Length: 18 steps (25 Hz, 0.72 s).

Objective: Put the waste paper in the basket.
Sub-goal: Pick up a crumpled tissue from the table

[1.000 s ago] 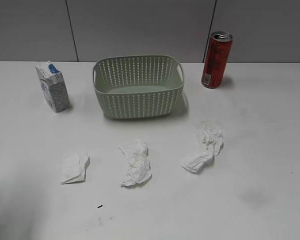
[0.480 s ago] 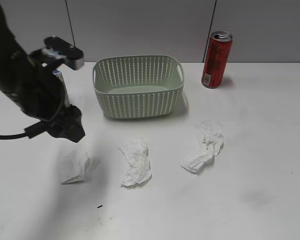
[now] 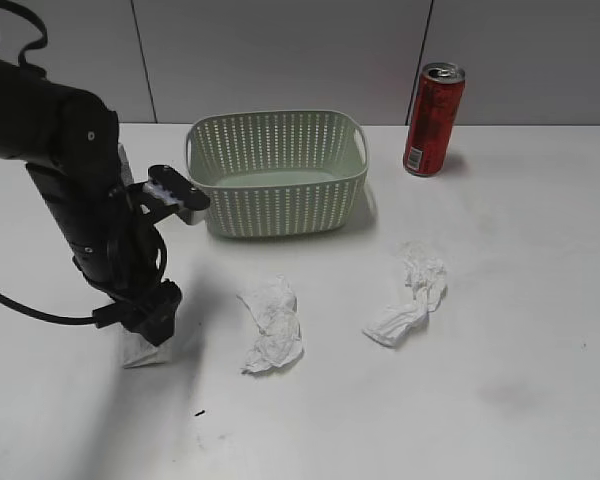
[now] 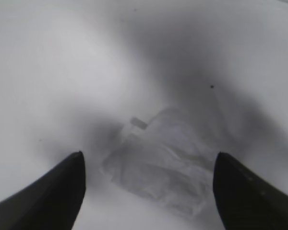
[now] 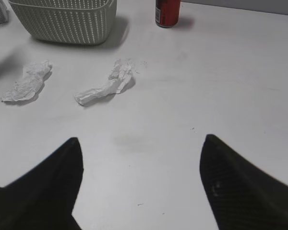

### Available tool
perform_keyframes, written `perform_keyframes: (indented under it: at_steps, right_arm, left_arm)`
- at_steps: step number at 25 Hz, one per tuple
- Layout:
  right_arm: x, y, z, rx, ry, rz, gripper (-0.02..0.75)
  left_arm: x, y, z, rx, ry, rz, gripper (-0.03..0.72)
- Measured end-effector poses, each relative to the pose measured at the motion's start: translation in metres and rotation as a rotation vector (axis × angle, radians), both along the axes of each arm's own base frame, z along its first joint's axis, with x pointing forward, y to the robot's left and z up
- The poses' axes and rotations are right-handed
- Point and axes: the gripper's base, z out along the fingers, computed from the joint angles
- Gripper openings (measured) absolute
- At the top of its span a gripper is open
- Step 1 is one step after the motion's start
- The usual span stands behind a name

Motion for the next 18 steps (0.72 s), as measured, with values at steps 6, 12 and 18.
perform_keyframes:
  at_steps: [6, 12, 18]
  right_arm:
    - [0.000, 0.000, 0.000, 0.000, 0.000, 0.000, 0.572]
    - [0.000, 0.000, 0.000, 0.001, 0.000, 0.000, 0.572]
    - [0.000, 0.000, 0.000, 0.001, 0.000, 0.000, 0.572]
  left_arm:
    - [0.003, -0.002, -0.016, 0.005, 0.006, 0.008, 0.606]
    - [0.005, -0.004, -0.017, -0.008, 0.013, 0.024, 0.578]
    - [0.004, -0.004, -0.017, -0.009, 0.023, 0.027, 0.426]
